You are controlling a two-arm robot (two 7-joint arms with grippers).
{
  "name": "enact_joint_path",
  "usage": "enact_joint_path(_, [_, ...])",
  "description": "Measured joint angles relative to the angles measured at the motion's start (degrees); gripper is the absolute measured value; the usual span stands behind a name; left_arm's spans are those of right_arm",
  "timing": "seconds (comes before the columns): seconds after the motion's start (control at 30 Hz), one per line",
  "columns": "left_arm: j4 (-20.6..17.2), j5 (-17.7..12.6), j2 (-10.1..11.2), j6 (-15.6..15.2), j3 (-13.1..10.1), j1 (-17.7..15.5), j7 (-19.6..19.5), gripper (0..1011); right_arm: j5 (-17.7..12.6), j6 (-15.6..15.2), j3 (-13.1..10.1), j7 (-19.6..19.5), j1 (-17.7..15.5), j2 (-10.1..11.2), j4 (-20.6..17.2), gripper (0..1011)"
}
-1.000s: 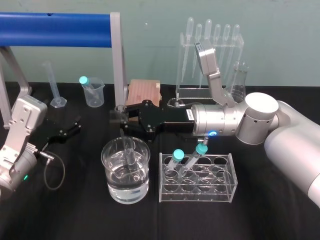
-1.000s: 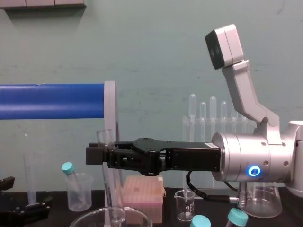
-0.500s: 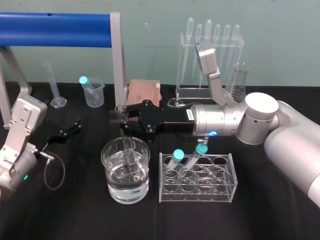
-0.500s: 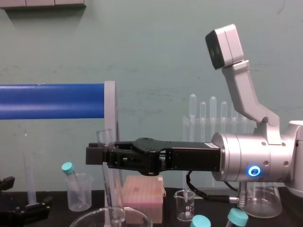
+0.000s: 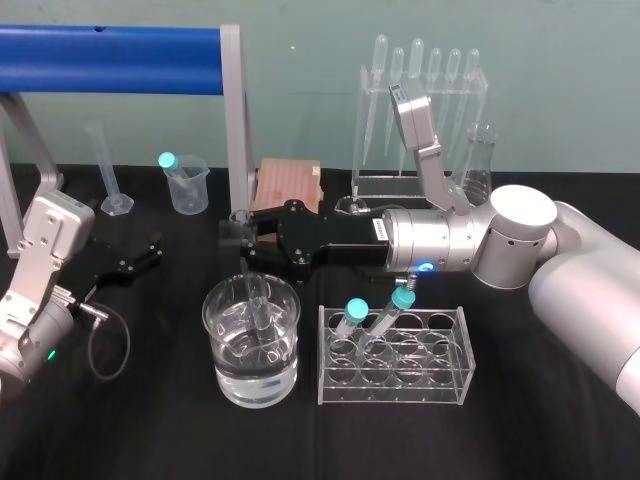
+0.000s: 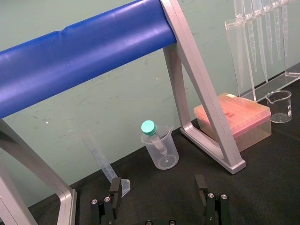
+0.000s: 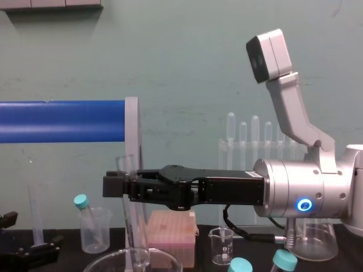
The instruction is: Hold the test tube with one hand and immerse one end into the beaker, then return it to the test tube rack.
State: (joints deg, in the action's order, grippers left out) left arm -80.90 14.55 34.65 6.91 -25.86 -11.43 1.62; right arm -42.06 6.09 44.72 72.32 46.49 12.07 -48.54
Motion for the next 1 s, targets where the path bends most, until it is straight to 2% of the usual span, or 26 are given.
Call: enact_joint_path(1.0, [0.00,0.00,0.00,0.00,0.00,0.00,0.00,1000,0.00,0.00,0.00,0.00,0.00,0.00,0.00,242])
